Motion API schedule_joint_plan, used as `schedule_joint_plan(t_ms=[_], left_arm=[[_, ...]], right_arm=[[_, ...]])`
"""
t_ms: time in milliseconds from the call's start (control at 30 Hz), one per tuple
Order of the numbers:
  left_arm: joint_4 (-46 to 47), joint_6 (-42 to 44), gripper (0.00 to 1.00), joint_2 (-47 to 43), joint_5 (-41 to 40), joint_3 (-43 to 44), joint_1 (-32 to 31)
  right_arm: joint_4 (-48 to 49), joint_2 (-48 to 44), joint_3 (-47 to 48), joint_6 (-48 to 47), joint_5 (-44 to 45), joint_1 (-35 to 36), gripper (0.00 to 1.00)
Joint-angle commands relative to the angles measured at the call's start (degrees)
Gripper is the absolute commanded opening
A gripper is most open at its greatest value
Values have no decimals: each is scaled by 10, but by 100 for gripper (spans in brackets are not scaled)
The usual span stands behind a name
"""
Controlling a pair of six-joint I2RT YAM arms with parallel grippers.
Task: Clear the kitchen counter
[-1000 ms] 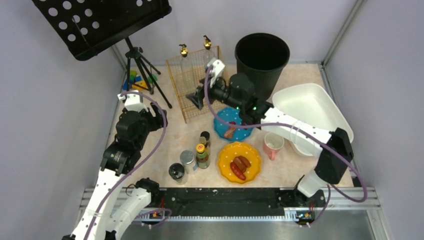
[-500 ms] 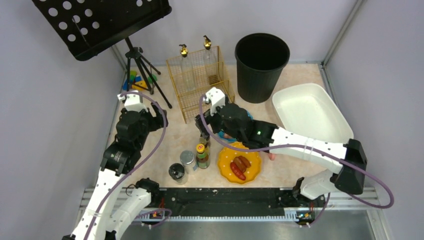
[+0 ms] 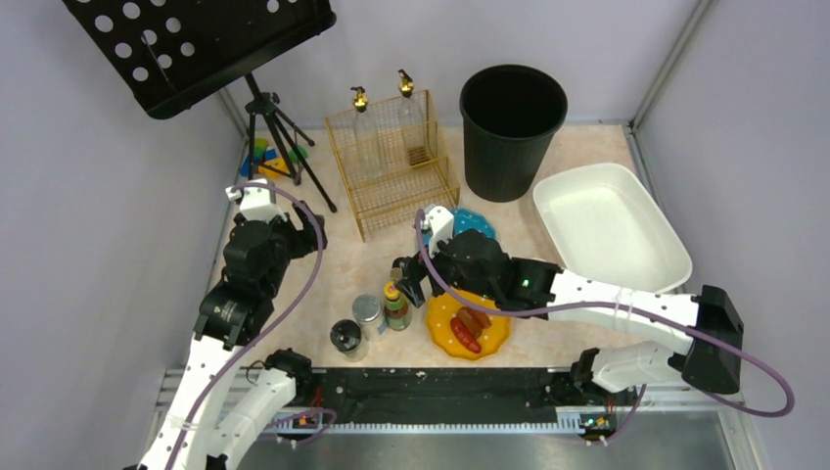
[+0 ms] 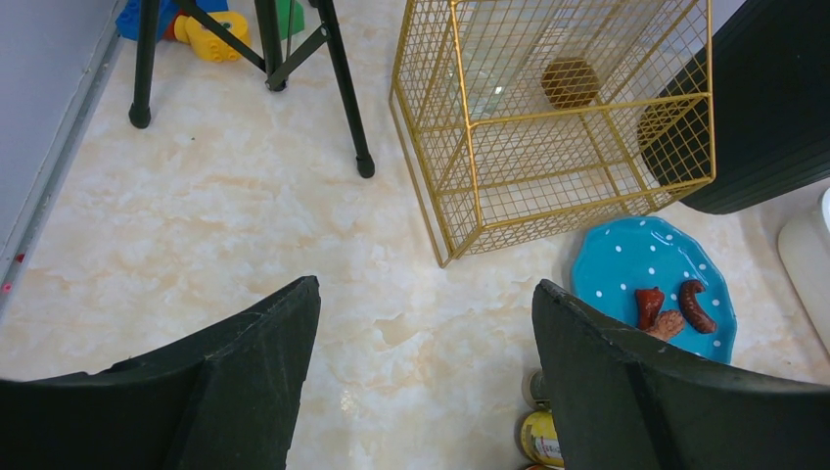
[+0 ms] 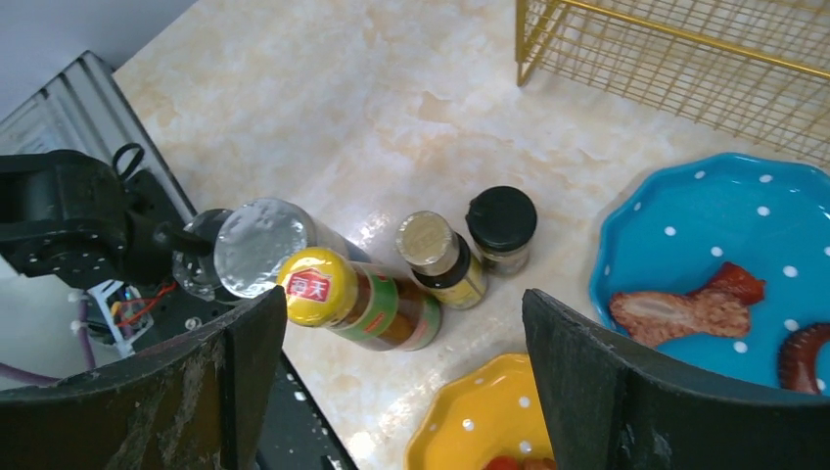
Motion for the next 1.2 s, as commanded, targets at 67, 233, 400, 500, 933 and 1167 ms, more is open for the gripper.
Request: schedule_joint_plan(t_ms=[67, 233, 400, 500, 933, 1167], left_arm=[[14, 5, 84, -3, 3, 0, 3], [14, 5, 84, -2, 5, 0, 3], [14, 5, 83, -1, 5, -1, 4], [14, 5, 83, -2, 4, -1, 3], [14, 5, 83, 3, 7, -1, 3], [14, 5, 83, 5, 8, -1, 3]], right_arm=[[42, 16, 7, 15, -13, 34, 87], [51, 40, 16, 7, 3, 65, 87], [45, 69, 28, -1, 38, 88, 85], [46, 82, 30, 0, 49, 93, 81], [74, 89, 24, -5, 78, 97, 65], [89, 101, 31, -8, 77, 96, 54]])
